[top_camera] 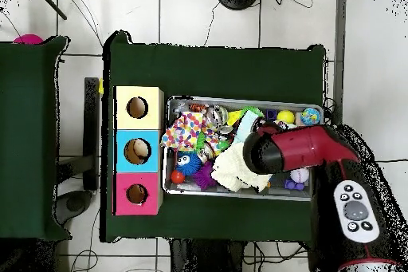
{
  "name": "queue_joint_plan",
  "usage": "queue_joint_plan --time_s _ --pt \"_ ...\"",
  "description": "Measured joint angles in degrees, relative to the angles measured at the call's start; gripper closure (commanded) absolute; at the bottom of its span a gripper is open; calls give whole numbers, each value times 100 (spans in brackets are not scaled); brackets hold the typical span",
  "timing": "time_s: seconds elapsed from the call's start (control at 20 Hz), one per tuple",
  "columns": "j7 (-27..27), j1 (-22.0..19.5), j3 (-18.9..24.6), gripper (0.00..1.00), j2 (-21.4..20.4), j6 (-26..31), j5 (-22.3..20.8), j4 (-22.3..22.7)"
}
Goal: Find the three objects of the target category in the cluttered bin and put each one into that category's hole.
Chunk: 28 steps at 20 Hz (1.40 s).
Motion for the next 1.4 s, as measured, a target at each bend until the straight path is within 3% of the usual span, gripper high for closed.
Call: queue_joint_plan --time_s 0.35,0.6,0.85,1.4 --pt "-117 -466 150 0 219 270 92 -239" --pt "-177 -628 198 0 508 785 347 -209" --pt "-177 -584 203 0 675 1095 515 -14" --pt "-177 -216 200 0 601 1041 557 392"
